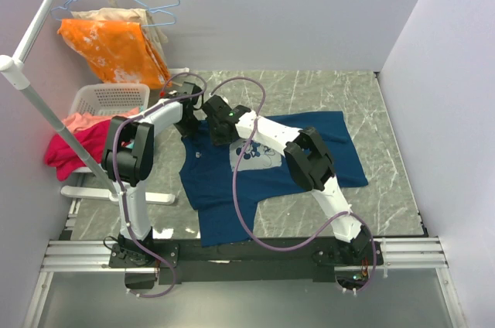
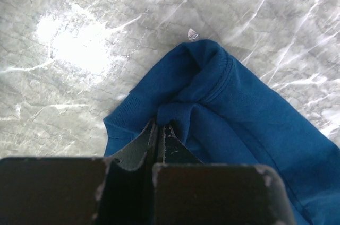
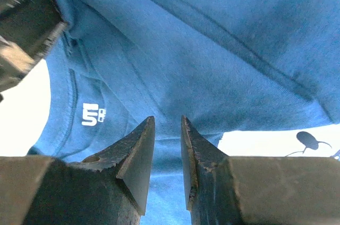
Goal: Fold and stack the t-shirts
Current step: Fold the tshirt
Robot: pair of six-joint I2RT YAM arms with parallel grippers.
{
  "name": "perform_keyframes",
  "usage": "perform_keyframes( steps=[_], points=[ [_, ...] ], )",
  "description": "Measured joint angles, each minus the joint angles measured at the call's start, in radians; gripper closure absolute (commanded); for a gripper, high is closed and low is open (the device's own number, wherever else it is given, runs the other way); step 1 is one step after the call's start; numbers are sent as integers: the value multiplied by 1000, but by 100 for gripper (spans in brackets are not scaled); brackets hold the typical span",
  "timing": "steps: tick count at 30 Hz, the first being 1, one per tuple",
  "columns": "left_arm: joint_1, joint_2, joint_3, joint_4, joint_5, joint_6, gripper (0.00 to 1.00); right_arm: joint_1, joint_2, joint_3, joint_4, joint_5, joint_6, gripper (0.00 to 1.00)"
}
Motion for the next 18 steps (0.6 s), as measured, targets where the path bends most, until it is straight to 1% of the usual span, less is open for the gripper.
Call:
perform_keyframes(
  steps=[8,18],
  points=[
    [2,3,17,-3,8,0,99,14,0,10,-16,29,-20,66],
    [8,14,25,-3,11,0,99,48,0,9,-34,31,-26,66]
  ],
)
